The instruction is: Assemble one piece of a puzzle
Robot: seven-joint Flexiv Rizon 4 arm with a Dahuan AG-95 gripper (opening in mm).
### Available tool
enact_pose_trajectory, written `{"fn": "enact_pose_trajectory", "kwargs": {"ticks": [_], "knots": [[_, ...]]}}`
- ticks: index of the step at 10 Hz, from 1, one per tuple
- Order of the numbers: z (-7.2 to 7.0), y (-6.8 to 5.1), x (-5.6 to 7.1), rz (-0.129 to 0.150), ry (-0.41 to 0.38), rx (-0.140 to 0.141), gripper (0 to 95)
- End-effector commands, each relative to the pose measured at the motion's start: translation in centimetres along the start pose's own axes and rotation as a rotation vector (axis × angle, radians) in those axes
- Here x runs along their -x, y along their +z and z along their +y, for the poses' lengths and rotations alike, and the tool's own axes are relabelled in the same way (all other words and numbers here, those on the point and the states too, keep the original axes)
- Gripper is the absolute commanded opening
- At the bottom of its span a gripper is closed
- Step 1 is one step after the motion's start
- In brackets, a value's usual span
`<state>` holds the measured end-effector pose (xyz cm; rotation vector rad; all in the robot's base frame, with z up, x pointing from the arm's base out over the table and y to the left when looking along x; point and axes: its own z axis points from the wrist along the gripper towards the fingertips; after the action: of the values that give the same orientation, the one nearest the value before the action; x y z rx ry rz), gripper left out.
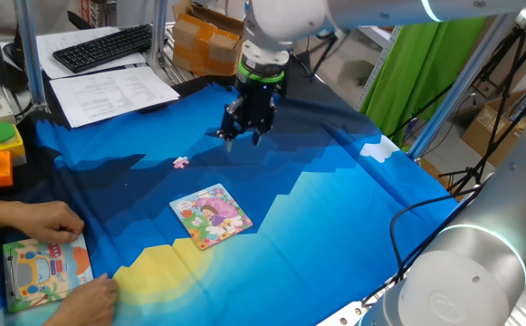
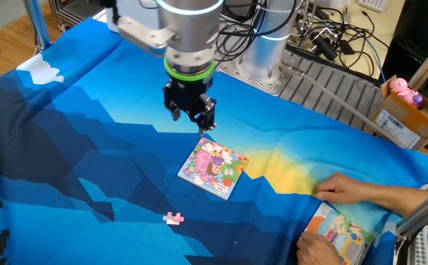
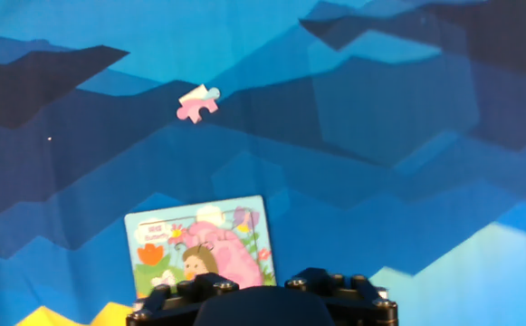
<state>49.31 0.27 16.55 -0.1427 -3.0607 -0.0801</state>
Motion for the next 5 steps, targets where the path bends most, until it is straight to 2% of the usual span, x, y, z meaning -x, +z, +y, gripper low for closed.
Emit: {"fn": "enact_pose_trajectory", "kwargs": {"ticks": [1, 4, 5], "knots": [[0.2, 0.1, -0.2, 0.026, 0.031, 0.019, 0.0], [0.8, 0.3, -0.2, 0.023, -0.019, 0.018, 0.0], [1.5, 0.4, 0.2, 0.023, -0.051, 0.017, 0.0]]}}
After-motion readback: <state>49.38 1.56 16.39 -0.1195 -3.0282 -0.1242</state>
